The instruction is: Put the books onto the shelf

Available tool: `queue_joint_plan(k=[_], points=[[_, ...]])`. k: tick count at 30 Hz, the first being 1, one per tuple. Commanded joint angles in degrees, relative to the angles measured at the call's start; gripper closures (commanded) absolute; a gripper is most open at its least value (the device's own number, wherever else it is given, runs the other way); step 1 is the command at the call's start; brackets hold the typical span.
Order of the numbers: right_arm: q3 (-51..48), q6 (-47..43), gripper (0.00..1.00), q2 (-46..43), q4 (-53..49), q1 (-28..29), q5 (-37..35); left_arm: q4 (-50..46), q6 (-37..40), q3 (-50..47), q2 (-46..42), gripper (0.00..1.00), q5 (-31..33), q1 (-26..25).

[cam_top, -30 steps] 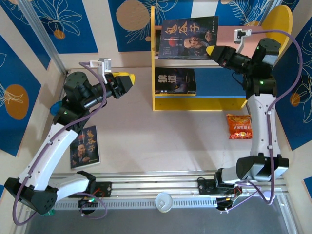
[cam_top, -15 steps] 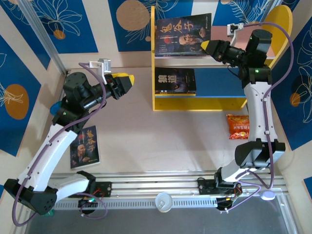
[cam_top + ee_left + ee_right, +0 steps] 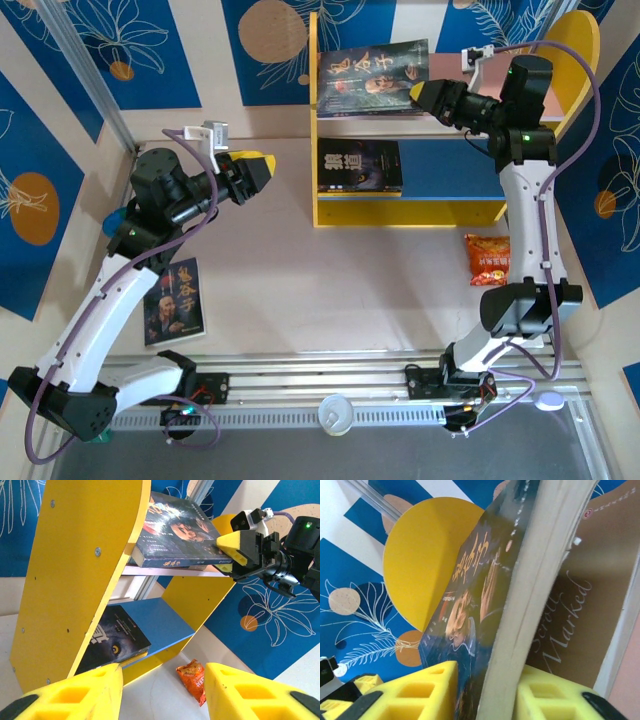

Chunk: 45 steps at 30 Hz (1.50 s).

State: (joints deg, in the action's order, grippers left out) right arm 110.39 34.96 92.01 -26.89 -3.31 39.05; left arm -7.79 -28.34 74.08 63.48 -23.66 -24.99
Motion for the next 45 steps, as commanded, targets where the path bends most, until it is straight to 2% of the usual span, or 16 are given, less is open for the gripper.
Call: queue_joint_plan(k=[1,13,21,27,45], points=[[2.5,-4.2,0.64,0.2,-2.9,0.6,-1.9,0.3,0.6,0.9,0.3,0.54,0.2,-0.3],[6.0,-8.0,0.43,2.0,-6.9,0.9,-6.6,-1.2,0.7,2.0,0.6,0.53,1.2,-0.3],[6.8,-8.7,0.33,2.1,-7.4,1.1,-7.9,-2.8,1.1,2.3,-0.1,0.54,2.4,-0.3],[7.2,-9.1,0.28,2.1,-8.0,1.1,-8.9,-4.1,2.1,2.2,-0.6,0.53,3.4,-0.3],[7.7,-11.0,0.23,1.1,-10.4,0.6,-11.6,-6.1,3.5,3.5,0.1,0.52,3.6,-0.3]])
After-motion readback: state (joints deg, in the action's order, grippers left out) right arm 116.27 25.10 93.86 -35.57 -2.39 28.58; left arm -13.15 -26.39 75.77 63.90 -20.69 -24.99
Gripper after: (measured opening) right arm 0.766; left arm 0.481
